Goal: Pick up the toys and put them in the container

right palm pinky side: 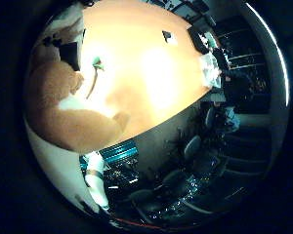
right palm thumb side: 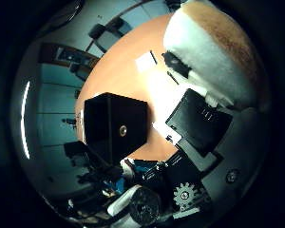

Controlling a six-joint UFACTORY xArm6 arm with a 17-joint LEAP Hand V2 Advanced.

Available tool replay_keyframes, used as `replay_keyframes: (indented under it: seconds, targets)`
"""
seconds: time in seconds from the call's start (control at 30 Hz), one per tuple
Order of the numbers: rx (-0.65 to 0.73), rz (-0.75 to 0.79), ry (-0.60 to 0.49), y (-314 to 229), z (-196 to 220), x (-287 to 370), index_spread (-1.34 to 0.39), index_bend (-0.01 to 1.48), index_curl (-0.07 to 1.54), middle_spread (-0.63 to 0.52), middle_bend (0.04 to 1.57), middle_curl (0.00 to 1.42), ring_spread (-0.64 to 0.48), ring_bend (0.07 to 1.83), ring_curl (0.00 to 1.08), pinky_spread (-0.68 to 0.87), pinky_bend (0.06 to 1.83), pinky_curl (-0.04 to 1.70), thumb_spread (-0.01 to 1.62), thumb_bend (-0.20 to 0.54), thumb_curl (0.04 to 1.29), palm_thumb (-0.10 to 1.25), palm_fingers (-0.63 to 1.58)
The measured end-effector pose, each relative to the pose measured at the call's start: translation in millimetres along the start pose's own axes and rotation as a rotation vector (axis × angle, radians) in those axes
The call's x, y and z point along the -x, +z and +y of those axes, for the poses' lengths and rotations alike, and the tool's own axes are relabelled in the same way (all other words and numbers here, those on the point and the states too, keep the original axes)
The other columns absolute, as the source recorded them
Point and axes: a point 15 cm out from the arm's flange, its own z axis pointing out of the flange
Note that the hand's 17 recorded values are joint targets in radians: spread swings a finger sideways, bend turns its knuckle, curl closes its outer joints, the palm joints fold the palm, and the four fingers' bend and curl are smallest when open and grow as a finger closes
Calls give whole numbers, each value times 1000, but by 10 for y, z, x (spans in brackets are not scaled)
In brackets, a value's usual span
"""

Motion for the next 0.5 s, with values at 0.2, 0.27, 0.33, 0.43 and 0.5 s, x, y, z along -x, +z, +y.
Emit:
replay_keyframes:
  seconds: [0.2, 0.27, 0.33, 0.43, 0.5]
  targets:
    - [-106, -29, -104, -446, 116, 763, -243, 1053, 847, -141, 1308, 768, -226, 1365, 721, -214, 1182, 965, 921, -16, 740, 1014, 1097]
    - [-121, -51, -149, -515, 152, 1084, -243, 1053, 848, -142, 1307, 768, -226, 1362, 725, -216, 1176, 975, 920, -16, 743, 1014, 1098]
    - [-133, -75, -187, -577, 212, 1384, -243, 1052, 848, -142, 1306, 769, -227, 1359, 728, -218, 1170, 983, 920, -16, 745, 1013, 1099]
    - [-139, -114, -242, -631, 317, 1830, -243, 1050, 849, -142, 1304, 770, -228, 1356, 732, -220, 1163, 994, 921, -16, 748, 1012, 1100]
    - [-122, -142, -287, -599, 384, 2170, -243, 1049, 849, -142, 1303, 771, -228, 1354, 734, -222, 1158, 1000, 921, -16, 749, 1012, 1101]
